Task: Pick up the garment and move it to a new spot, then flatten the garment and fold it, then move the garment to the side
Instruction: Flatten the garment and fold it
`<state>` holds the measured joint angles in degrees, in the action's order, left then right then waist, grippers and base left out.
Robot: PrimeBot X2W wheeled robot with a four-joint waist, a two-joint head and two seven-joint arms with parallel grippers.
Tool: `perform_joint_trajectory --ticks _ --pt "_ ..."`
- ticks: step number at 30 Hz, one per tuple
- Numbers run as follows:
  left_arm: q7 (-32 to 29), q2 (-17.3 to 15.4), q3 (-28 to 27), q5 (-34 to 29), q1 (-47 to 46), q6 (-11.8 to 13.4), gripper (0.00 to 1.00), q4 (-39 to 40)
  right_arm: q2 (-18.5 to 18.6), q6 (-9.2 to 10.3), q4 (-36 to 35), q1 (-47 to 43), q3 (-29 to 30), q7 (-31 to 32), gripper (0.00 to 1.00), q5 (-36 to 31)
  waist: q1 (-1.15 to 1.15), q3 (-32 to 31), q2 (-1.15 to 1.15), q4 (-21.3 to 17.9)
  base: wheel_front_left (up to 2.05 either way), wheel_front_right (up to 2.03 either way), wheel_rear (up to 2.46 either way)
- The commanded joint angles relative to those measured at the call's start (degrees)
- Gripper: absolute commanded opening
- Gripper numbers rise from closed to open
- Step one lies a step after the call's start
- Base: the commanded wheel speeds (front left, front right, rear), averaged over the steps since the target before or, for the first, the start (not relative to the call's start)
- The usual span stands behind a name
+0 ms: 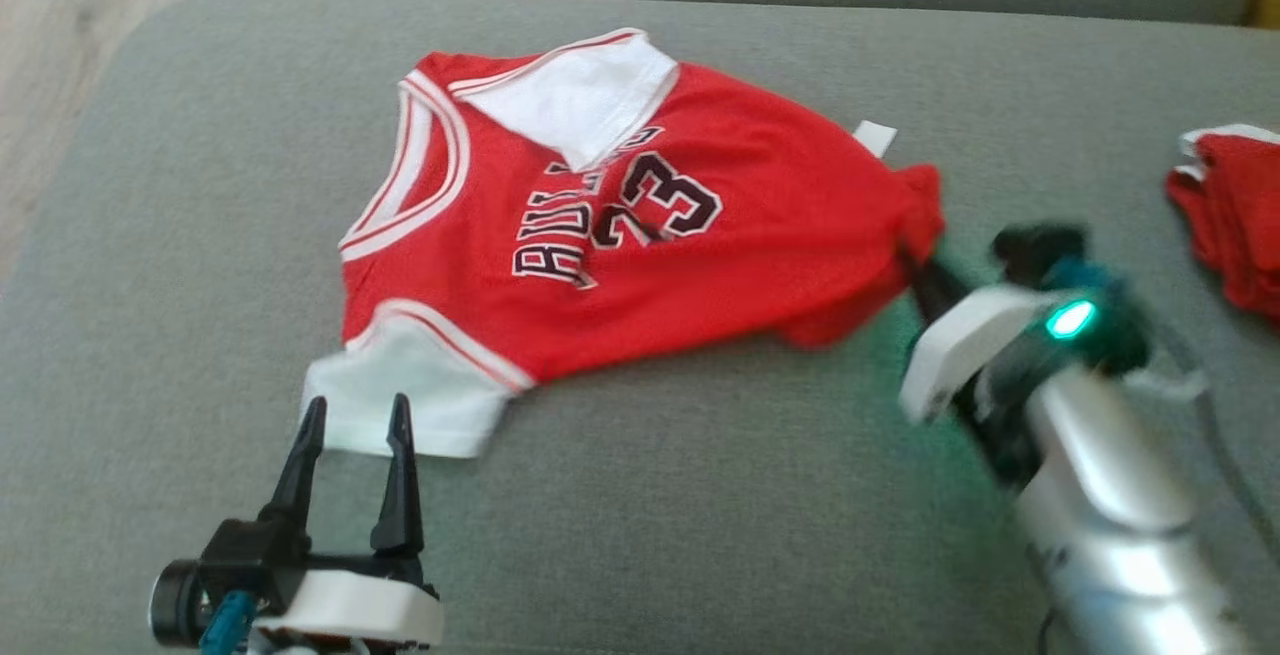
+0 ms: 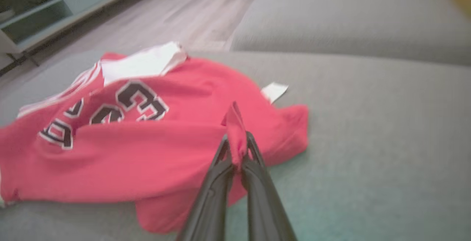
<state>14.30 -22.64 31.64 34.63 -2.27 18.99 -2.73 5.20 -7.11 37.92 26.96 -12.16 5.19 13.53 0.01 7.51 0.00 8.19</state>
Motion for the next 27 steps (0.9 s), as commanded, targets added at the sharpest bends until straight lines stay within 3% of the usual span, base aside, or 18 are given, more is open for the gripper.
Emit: perform_joint_trajectory --ticks 1,6,10,18,19,21,22,23,27 --pt "0.69 -0.42 -2.13 -0.68 -3.15 -0.16 1.0 1.72 0.55 -0.37 -2.58 3.1 -0.51 -1.0 0.0 -0.36 -0.01 -0.13 0.0 -0.62 0.0 0.0 0.0" --pt "0.69 0.77 -1.08 -1.25 -3.96 -0.76 1.0 1.87 4.35 -0.37 -8.52 3.37 2.82 -3.15 0.0 -1.81 -0.01 -0.55 0.0 -2.32 0.0 0.0 0.0" --pt "0.69 1.67 -0.07 -1.34 -4.24 -1.21 1.0 1.55 6.13 -0.37 -13.04 -1.87 6.08 -3.23 0.0 -3.48 -0.01 -0.57 0.0 -3.38 0.0 0.0 0.0" --pt "0.69 2.02 0.43 -1.47 -4.39 -1.26 1.0 0.9 0.82 -0.37 -16.23 -16.04 14.15 -7.62 0.0 -5.51 -0.01 0.24 0.0 -5.24 0.0 0.0 0.0" --pt "0.69 1.97 0.41 -1.45 -4.47 -1.28 1.0 0.86 0.14 -0.37 -16.47 -17.29 14.84 -8.54 0.11 -6.05 -0.01 0.26 0.0 -5.45 0.0 0.0 0.0" --pt "0.69 1.95 0.51 -1.46 -4.59 -1.35 1.0 0.8 -1.02 -0.37 -16.88 -19.67 15.91 -10.07 0.48 -6.24 -0.01 0.27 0.0 -5.8 0.0 0.0 0.0" --pt "0.69 1.97 0.57 -1.48 -4.61 -1.33 1.0 0.75 -1.42 -0.37 -17.15 -20.86 16.23 -10.74 0.87 -6.2 -0.01 0.24 0.0 -5.96 0.0 0.0 0.0" --pt "0.69 2.0 0.62 -1.47 -4.6 -1.33 1.0 0.69 -1.7 -0.37 -17.41 -22.08 16.56 -11.24 1.0 -6.2 -0.01 0.18 0.0 -6.1 0.0 0.0 0.0" --pt "0.69 2.05 0.64 -1.36 -4.45 -1.24 1.0 0.51 -2.21 -0.37 -18.82 -27.48 16.93 -11.51 1.0 -6.09 -0.01 -0.13 0.0 -6.6 0.0 0.0 0.0"
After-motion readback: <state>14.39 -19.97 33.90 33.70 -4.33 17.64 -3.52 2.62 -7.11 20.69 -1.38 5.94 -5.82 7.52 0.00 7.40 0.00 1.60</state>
